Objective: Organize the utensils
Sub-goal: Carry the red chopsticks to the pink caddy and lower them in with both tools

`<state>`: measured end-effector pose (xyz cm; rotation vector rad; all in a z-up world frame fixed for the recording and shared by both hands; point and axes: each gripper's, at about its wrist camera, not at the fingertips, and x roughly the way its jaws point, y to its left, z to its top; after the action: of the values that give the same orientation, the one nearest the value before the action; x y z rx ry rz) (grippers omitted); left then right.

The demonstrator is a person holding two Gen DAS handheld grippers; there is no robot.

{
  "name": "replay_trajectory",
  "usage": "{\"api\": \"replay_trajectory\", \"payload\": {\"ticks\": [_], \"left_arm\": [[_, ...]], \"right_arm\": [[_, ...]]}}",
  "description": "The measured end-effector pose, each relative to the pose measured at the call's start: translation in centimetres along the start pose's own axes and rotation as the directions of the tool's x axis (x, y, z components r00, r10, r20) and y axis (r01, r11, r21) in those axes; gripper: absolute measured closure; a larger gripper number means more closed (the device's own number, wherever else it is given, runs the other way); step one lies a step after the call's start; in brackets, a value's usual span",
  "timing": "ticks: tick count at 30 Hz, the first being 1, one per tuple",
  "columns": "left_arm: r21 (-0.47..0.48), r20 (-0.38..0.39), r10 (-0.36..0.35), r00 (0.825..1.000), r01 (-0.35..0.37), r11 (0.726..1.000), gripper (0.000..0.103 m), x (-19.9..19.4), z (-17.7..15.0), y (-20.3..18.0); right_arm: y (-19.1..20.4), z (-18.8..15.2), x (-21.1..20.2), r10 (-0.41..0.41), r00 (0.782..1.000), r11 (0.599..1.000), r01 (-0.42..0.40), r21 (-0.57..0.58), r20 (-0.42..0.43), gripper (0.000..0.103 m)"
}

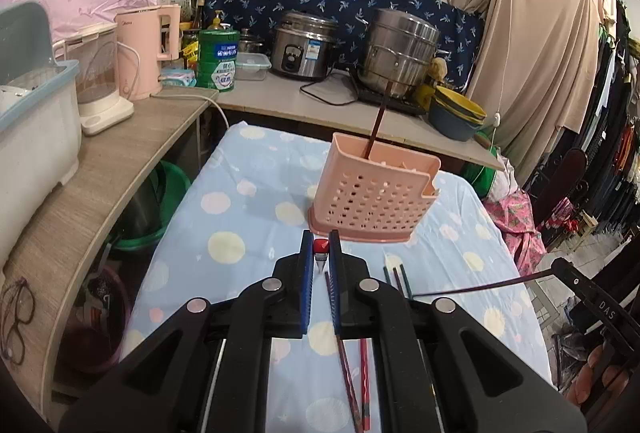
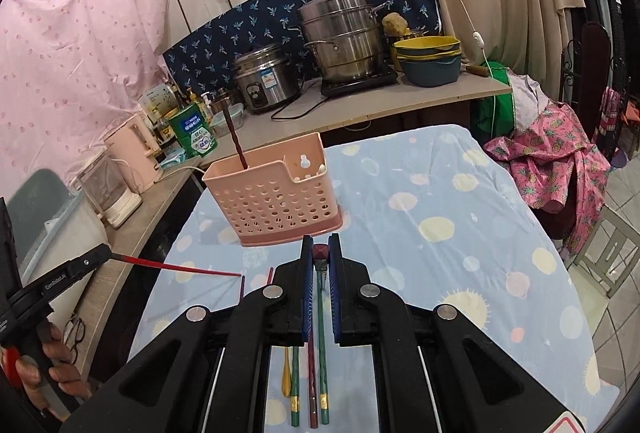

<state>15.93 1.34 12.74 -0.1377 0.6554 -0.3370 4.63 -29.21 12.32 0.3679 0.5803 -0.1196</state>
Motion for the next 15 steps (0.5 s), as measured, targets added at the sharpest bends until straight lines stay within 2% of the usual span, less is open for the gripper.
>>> {"api": "replay_trajectory", "payload": {"ticks": [15], "left_arm": [[0.026,0.112,-0.025,0.993,0.022,0.999,0.096,0.3,6.4,-1.6]], "right_arm": [[0.0,5.6,0.8,0.06,0.992,0.995,-0.068,0.072,0.11,0.096]]}}
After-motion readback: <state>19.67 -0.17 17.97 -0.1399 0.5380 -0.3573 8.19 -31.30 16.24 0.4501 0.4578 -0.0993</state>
